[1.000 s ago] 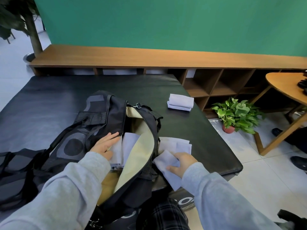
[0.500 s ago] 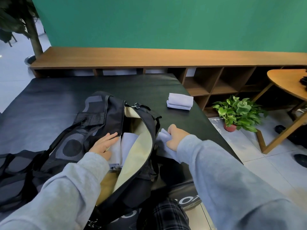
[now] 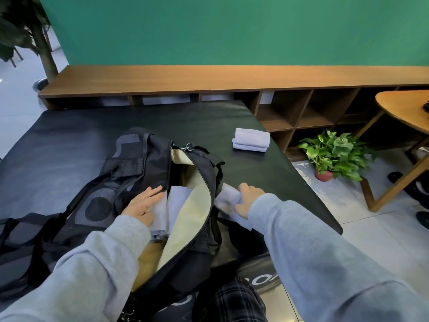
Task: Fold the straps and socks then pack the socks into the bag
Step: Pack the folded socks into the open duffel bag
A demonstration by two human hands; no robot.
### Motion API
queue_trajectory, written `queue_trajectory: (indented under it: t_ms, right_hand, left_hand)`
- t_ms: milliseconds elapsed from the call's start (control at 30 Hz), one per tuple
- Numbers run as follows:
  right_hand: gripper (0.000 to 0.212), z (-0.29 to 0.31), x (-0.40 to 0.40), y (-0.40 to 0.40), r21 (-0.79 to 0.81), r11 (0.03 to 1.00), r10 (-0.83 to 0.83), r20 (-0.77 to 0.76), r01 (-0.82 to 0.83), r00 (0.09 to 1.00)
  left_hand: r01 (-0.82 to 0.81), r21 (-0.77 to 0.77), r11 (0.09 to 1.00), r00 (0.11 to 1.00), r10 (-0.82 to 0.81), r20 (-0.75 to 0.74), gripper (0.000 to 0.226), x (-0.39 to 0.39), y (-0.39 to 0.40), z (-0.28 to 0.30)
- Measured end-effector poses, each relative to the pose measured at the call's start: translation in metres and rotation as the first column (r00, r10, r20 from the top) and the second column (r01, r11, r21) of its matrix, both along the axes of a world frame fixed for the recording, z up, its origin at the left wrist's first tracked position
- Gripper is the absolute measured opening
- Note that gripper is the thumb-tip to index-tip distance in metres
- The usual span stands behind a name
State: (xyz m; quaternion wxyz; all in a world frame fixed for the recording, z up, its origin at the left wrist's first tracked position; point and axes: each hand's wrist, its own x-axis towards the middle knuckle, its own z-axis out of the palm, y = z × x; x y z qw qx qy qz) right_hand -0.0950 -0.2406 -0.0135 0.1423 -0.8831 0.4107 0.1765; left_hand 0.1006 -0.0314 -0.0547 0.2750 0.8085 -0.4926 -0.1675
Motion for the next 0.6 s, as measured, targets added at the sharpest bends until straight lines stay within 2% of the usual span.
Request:
queue_trajectory:
  t_ms: [100, 233, 500, 600]
  right_hand:
    - [0.036, 0.006, 0.004, -0.003, 0.034, 0.998, -0.052, -0.004, 0.052, 0.999]
    - [0.030, 0.012, 0.009, -0.010, -0.088, 0.995, -0.036, 0.085, 0.043, 0.996]
    - [0.028, 0.011, 0.012, -0.018, -0.124, 0.992, 0.008, 0.130, 0.008, 0.991]
    - [0.032, 0.011, 0.015, -0.023, -0.174, 0.984, 0.044, 0.056, -0.033, 0.997]
  left_hand:
    - [-0.010, -0.007, 1.000, 1.000, 0.010, -0.001, 0.082, -0.001, 0.000, 0.000]
    - [-0.017, -0.010, 1.000, 1.000, 0.017, 0.006, 0.081, -0.001, 0.000, -0.003]
    - [-0.003, 0.019, 1.000, 0.999, 0.002, 0.033, 0.081, 0.000, -0.001, -0.002]
    - [0.010, 0.029, 1.000, 0.999, -0.011, 0.035, 0.082, 0.003, -0.002, -0.003]
